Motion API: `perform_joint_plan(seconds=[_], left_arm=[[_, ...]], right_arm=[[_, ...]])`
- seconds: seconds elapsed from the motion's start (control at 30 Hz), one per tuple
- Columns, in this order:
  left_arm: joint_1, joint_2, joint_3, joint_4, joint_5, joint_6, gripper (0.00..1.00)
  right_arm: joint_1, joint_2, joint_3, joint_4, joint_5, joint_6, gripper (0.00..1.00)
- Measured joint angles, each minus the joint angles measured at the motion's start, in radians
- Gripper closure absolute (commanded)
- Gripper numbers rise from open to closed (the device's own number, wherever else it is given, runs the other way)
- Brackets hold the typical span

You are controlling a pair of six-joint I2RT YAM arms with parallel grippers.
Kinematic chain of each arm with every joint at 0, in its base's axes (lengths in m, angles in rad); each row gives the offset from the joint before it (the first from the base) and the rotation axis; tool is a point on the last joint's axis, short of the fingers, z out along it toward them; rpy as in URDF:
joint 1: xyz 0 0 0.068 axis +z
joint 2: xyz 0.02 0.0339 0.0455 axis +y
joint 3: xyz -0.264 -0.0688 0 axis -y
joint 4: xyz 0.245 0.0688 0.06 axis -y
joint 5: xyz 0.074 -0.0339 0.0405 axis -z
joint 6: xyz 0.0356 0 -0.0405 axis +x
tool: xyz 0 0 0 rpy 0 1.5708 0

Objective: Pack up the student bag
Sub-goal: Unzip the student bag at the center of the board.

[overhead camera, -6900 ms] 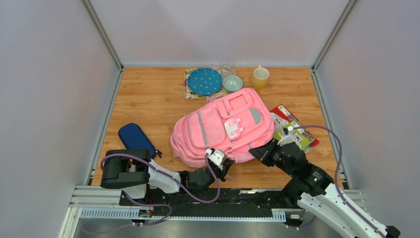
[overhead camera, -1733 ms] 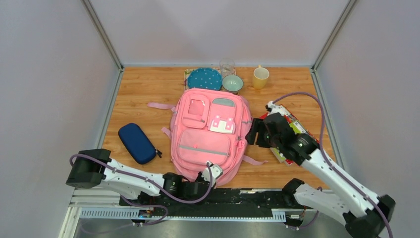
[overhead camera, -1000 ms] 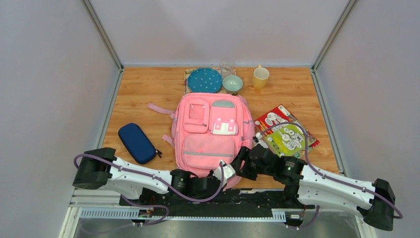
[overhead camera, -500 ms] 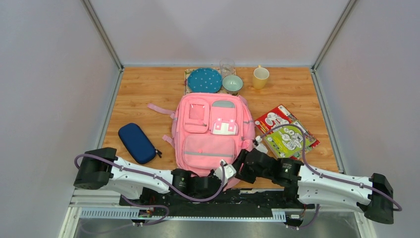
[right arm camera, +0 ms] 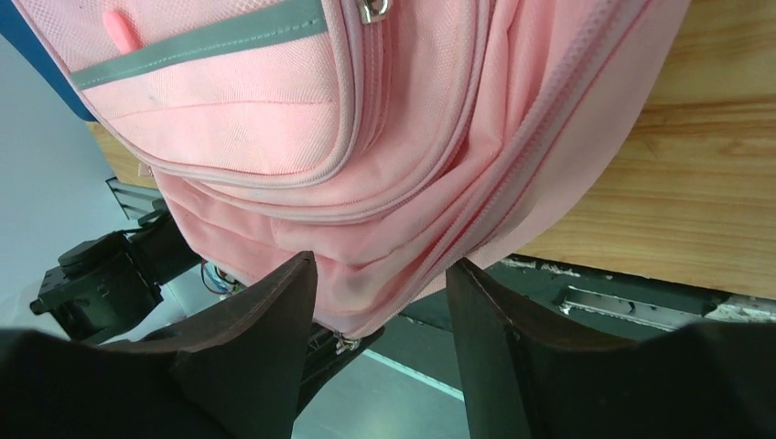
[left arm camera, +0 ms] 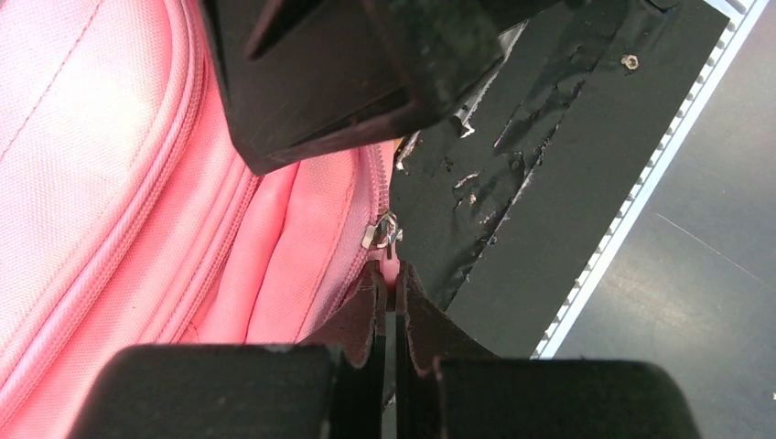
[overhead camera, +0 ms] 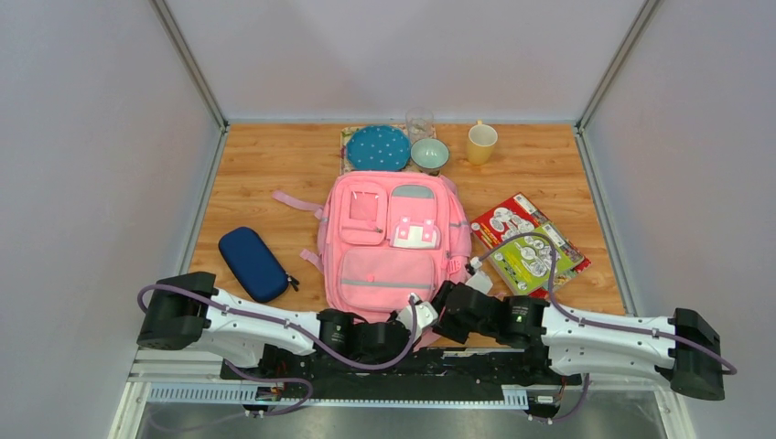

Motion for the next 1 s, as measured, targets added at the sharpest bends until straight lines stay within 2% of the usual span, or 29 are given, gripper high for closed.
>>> perform_joint_plan(seconds=[0.03, 0.07, 0.13, 0.17, 0.2, 0.47, 0.67, 0.87, 1.0], left_arm=[[0.001, 0.0, 0.0, 0.0, 0.006, 0.003, 1.0], [0.003, 0.0, 0.0, 0.002, 0.011, 0.005, 1.0], [0.006, 0.0, 0.0, 0.005, 0.019, 0.008, 1.0], [0.007, 0.0, 0.0, 0.006, 0.023, 0.011, 1.0], [0.007, 0.0, -0.001, 0.01, 0.024, 0.012, 1.0], [0.018, -0.018, -0.01, 0.037, -0.021, 0.012, 1.0], [0.055, -0.163, -0.101, -0.023, -0.074, -0.076, 1.0], [0.101, -0.357, -0.218, -0.163, -0.12, -0.187, 1.0], [0.191, -0.432, -0.234, -0.319, -0.184, -0.234, 1.0]], right_arm=[[0.0, 0.013, 0.0, 0.011, 0.007, 0.002, 0.43], [0.0, 0.026, 0.0, 0.022, 0.016, 0.003, 0.59], [0.0, 0.045, 0.0, 0.034, 0.028, 0.002, 0.75], [0.0, 0.051, 0.001, 0.031, 0.032, -0.002, 0.96], [-0.004, 0.055, 0.001, 0.029, 0.033, -0.005, 1.0], [-0.077, -0.009, -0.008, 0.02, 0.026, -0.032, 1.0], [-0.188, -0.138, -0.038, -0.007, 0.027, -0.075, 1.0], [-0.243, -0.192, -0.069, -0.028, 0.027, -0.115, 1.0], [-0.255, -0.182, -0.069, -0.047, 0.035, -0.148, 1.0]])
